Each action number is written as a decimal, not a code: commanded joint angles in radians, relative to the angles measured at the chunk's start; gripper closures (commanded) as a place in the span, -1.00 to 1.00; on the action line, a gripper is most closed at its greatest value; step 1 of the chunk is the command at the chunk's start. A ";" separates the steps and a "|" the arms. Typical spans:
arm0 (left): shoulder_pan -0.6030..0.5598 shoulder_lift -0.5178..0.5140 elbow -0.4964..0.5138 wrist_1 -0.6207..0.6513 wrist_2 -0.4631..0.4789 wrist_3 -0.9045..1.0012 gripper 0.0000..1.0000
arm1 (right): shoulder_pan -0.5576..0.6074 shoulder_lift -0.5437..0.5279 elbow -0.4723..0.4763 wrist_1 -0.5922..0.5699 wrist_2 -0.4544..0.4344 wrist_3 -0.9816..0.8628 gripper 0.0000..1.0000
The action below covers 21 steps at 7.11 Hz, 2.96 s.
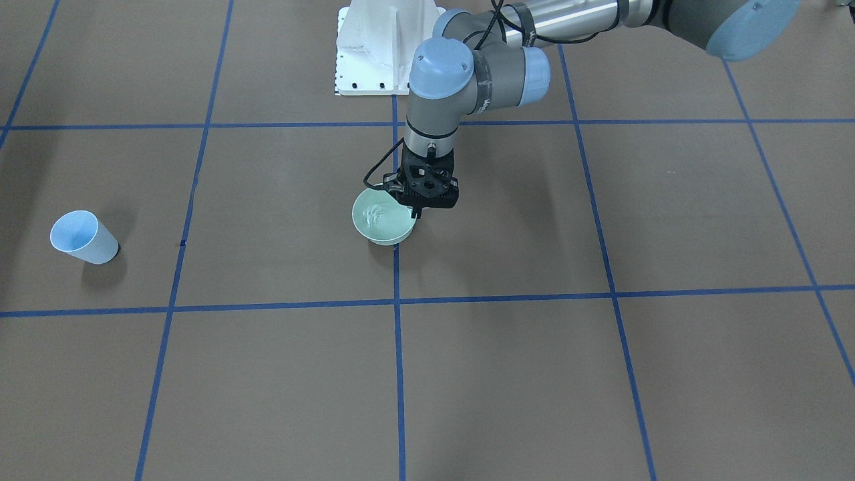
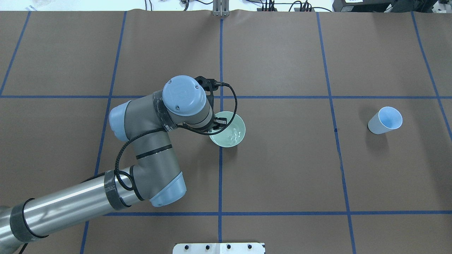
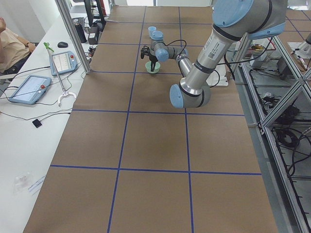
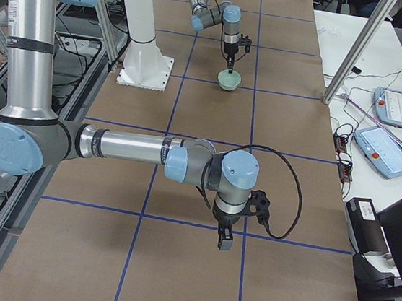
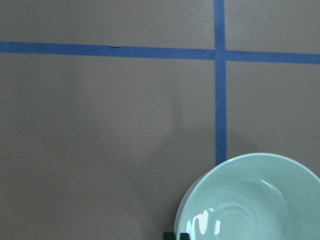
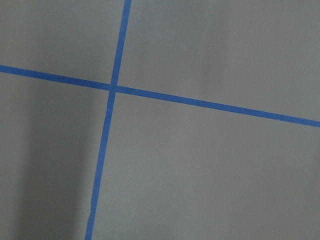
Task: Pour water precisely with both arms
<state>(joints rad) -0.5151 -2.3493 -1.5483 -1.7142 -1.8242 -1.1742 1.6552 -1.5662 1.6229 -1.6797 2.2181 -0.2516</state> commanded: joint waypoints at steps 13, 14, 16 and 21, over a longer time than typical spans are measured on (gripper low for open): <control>-0.701 0.659 0.091 -0.221 -0.546 1.306 1.00 | 0.000 0.003 0.003 0.000 0.002 0.002 -1.00; -0.701 0.686 0.097 -0.248 -0.556 1.306 1.00 | 0.000 0.003 0.003 0.000 0.002 0.002 -1.00; -0.700 0.708 0.116 -0.301 -0.561 1.305 -0.11 | 0.000 0.003 0.006 0.000 0.002 0.002 -1.00; -0.889 0.654 0.078 -0.187 -0.601 1.298 -1.00 | 0.000 0.002 0.005 0.000 0.002 0.000 -1.00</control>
<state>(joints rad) -1.3298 -1.6727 -1.4483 -1.9732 -2.4176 0.1185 1.6552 -1.5646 1.6278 -1.6797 2.2197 -0.2516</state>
